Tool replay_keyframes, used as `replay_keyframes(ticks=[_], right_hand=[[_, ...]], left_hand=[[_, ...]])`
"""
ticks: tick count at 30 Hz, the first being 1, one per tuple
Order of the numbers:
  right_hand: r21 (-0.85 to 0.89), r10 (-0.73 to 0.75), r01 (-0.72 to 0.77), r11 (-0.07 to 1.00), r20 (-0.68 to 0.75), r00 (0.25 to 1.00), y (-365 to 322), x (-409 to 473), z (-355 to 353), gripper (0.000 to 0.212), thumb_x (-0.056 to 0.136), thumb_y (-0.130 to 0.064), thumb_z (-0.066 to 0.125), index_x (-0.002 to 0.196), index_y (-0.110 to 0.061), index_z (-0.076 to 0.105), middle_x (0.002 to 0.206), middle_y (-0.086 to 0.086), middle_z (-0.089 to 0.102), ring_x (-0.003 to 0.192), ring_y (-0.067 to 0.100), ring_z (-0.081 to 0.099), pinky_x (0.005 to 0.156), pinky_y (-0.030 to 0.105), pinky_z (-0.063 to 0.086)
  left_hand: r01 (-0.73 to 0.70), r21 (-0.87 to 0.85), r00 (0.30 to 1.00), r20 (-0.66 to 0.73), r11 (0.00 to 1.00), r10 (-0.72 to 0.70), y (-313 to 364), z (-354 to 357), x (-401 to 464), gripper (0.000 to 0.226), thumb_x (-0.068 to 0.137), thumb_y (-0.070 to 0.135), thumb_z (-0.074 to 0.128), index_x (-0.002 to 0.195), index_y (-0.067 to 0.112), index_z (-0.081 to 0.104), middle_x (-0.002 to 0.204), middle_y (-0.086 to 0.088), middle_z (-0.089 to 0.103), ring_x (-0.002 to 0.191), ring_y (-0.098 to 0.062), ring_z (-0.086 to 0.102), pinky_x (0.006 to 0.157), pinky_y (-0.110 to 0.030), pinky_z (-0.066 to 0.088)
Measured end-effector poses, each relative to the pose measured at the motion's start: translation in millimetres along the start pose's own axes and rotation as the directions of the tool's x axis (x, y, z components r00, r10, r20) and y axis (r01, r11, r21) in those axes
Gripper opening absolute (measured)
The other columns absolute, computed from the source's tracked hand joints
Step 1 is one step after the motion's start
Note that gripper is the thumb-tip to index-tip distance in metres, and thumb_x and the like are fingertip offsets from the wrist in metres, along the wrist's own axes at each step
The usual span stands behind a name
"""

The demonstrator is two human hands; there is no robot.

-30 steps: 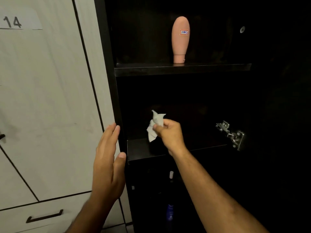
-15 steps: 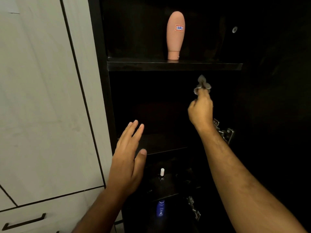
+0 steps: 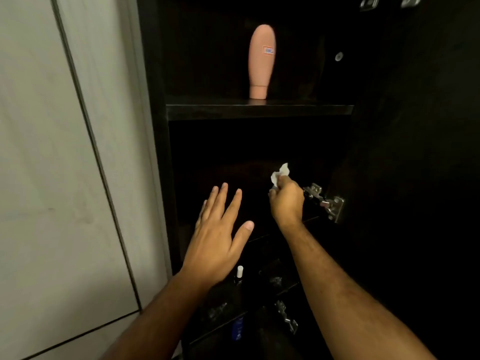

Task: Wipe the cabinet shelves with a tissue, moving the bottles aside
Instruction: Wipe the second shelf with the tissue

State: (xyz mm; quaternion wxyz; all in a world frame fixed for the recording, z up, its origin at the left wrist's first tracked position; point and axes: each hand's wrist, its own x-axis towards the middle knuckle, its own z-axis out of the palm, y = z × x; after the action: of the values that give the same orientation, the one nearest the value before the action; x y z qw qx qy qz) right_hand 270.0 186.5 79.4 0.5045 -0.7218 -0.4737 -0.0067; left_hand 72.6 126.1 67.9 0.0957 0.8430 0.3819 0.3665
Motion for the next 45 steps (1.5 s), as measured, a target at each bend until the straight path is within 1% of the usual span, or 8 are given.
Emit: replay_keyframes(ticks=[4, 8, 12, 16, 18, 21, 25, 45], right_hand=[[0.113, -0.048, 0.056, 0.992, -0.068, 0.996, -22, 4, -29, 0.023, 0.09, 0.001, 0.056, 0.082, -0.018, 0.065, 0.07, -0.01, 0.057, 0.059, 0.0, 0.055, 0.051, 0.004, 0.036], [-0.314, -0.392, 0.328, 0.891, -0.167, 0.905, -41, 33, -74, 0.03, 0.086, 0.004, 0.054, 0.106, -0.01, 0.071, 0.095, 0.006, 0.066, 0.084, 0.023, 0.065, 0.076, 0.026, 0.052], [-0.624, -0.541, 0.444, 0.643, 0.04, 0.84, -49, 62, -116, 0.024, 0.083, 0.008, 0.053, 0.1, 0.001, 0.068, 0.096, 0.017, 0.064, 0.088, 0.036, 0.061, 0.071, 0.043, 0.052], [-0.782, -0.42, 0.533, 0.323, 0.386, 0.821, -44, 78, -128, 0.029, 0.096, -0.008, 0.048, 0.118, 0.0, 0.063, 0.118, 0.021, 0.061, 0.114, 0.038, 0.053, 0.099, 0.044, 0.04], [-0.851, -0.362, 0.507, 0.136, 0.433, 0.825, -39, 78, -120, 0.042, 0.1, -0.023, 0.039, 0.136, -0.005, 0.053, 0.143, 0.021, 0.047, 0.139, 0.037, 0.035, 0.119, 0.047, 0.012], [-0.907, -0.247, 0.421, 0.023, 0.403, 0.882, -34, 75, -108, 0.067, 0.101, -0.053, 0.02, 0.155, -0.014, 0.012, 0.164, 0.012, 0.002, 0.151, 0.029, -0.007, 0.118, 0.047, -0.013], [-0.875, -0.1, 0.475, -0.092, 0.483, 0.87, -24, 63, -97, 0.078, 0.097, -0.065, 0.015, 0.157, -0.015, 0.005, 0.164, 0.009, -0.001, 0.15, 0.025, -0.012, 0.118, 0.048, -0.016], [-0.98, -0.154, 0.194, 0.034, 0.186, 0.97, -39, 66, -101, 0.094, 0.088, -0.078, 0.007, 0.153, -0.012, -0.013, 0.162, 0.01, -0.018, 0.147, 0.027, -0.023, 0.117, 0.053, -0.017]], left_hand=[[-0.074, 0.107, 0.993, 0.103, 0.991, 0.063, -3, 14, 23, 0.075, 0.086, 0.074, 0.002, 0.151, 0.036, -0.005, 0.16, 0.005, -0.018, 0.143, -0.007, -0.028, 0.116, -0.029, -0.015], [-0.122, 0.19, 0.974, 0.21, 0.974, 0.081, -2, 28, 40, 0.084, 0.084, 0.075, -0.003, 0.154, 0.029, -0.002, 0.161, -0.003, -0.017, 0.145, -0.017, -0.027, 0.118, -0.035, -0.015], [-0.155, 0.242, 0.932, 0.356, 0.958, 0.061, -6, 42, 43, 0.086, 0.083, 0.074, 0.0, 0.154, 0.025, -0.004, 0.16, -0.008, -0.02, 0.143, -0.021, -0.03, 0.12, -0.042, -0.011], [-0.16, 0.226, 0.903, 0.426, 0.961, 0.05, -9, 45, 43, 0.086, 0.085, 0.074, 0.002, 0.154, 0.023, -0.005, 0.16, -0.01, -0.019, 0.144, -0.023, -0.029, 0.121, -0.044, -0.009], [-0.158, 0.212, 0.898, 0.437, 0.964, 0.051, -10, 45, 42, 0.086, 0.085, 0.074, 0.002, 0.154, 0.023, -0.006, 0.16, -0.01, -0.019, 0.144, -0.023, -0.029, 0.12, -0.043, -0.01], [-0.142, 0.189, 0.899, 0.435, 0.972, 0.046, -11, 45, 42, 0.088, 0.082, 0.075, -0.001, 0.154, 0.024, -0.005, 0.16, -0.008, -0.018, 0.144, -0.022, -0.028, 0.12, -0.043, -0.01], [-0.144, 0.168, 0.907, 0.417, 0.975, 0.062, -13, 47, 42, 0.093, 0.078, 0.079, -0.011, 0.154, 0.024, -0.006, 0.161, -0.008, -0.017, 0.144, -0.022, -0.027, 0.121, -0.042, -0.01], [-0.098, 0.066, 0.923, 0.379, 0.993, 0.065, -15, 45, 42, 0.095, 0.075, 0.08, -0.014, 0.153, 0.026, -0.005, 0.161, -0.007, -0.015, 0.144, -0.019, -0.028, 0.119, -0.037, -0.013]])
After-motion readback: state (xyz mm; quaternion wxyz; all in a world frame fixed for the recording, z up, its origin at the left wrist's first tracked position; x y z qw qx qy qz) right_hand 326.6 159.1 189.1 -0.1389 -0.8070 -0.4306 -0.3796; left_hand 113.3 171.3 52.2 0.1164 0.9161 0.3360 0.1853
